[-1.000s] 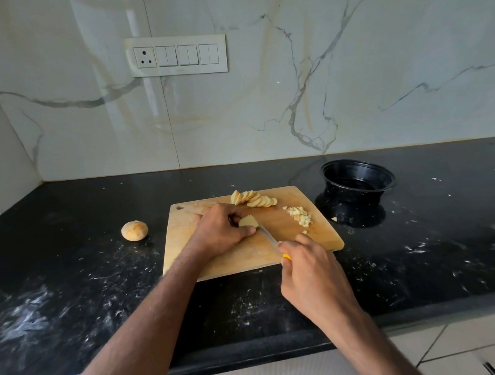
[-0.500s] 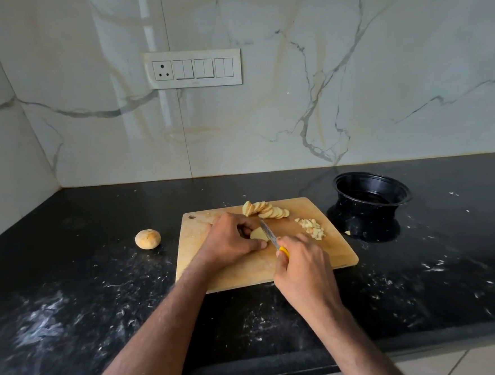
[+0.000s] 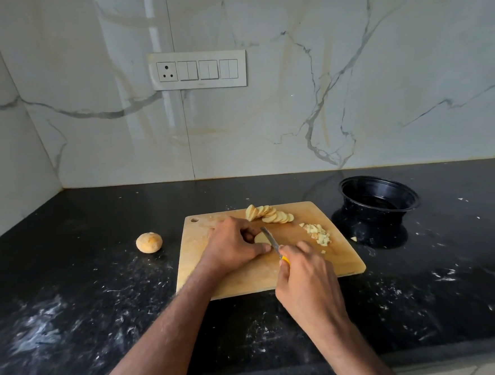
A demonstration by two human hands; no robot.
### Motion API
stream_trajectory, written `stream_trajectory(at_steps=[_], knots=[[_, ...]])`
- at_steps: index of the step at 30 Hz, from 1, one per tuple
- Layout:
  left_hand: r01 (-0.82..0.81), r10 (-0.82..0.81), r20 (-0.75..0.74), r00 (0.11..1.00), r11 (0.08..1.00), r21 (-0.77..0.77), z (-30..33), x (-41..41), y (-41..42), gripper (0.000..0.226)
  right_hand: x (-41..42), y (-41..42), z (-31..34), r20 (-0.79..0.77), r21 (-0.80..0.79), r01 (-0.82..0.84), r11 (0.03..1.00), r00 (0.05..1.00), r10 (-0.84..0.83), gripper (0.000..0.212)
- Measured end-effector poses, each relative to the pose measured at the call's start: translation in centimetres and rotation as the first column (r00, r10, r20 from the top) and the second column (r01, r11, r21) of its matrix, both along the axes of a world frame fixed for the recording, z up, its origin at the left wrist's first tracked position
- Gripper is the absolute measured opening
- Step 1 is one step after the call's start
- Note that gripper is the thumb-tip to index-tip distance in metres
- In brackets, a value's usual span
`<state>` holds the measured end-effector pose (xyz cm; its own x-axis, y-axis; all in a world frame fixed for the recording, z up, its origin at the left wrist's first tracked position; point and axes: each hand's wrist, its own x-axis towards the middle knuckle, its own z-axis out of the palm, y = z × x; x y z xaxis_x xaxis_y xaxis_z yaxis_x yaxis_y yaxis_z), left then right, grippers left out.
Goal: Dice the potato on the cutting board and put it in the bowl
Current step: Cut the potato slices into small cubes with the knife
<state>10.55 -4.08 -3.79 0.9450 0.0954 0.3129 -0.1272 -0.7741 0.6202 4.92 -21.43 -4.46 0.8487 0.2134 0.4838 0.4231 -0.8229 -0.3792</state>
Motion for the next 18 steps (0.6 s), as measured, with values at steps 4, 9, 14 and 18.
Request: stream_trajectory(at_steps=[4, 9, 14, 18], knots=[[-0.006, 0.006, -0.001, 1.000, 1.000, 0.004, 0.10, -0.05, -0.03, 0.027, -0.01, 0.00, 0.10, -0.006, 0.006, 0.004, 1.000, 1.000, -0.004, 0.027], [-0.011, 0.011, 0.000, 1.000, 1.000, 0.021, 0.22, -0.17, -0.19, 0.027, -0.06, 0.05, 0.12, -0.018, -0.009, -0.003, 1.000, 1.000, 0.003, 0.028], [-0.025, 0.025, 0.000, 1.000, 1.000, 0.017, 0.08, -0.06, -0.25, 0.027, -0.04, 0.20, 0.15, -0.047, -0.034, -0.010, 0.999, 0.999, 0.008, 0.027], [-0.013, 0.014, -0.006, 1.000, 1.000, 0.016, 0.05, 0.07, -0.25, 0.028, 0.32, 0.82, 0.28, -0.042, -0.046, 0.013, 0.999, 0.999, -0.015, 0.022]])
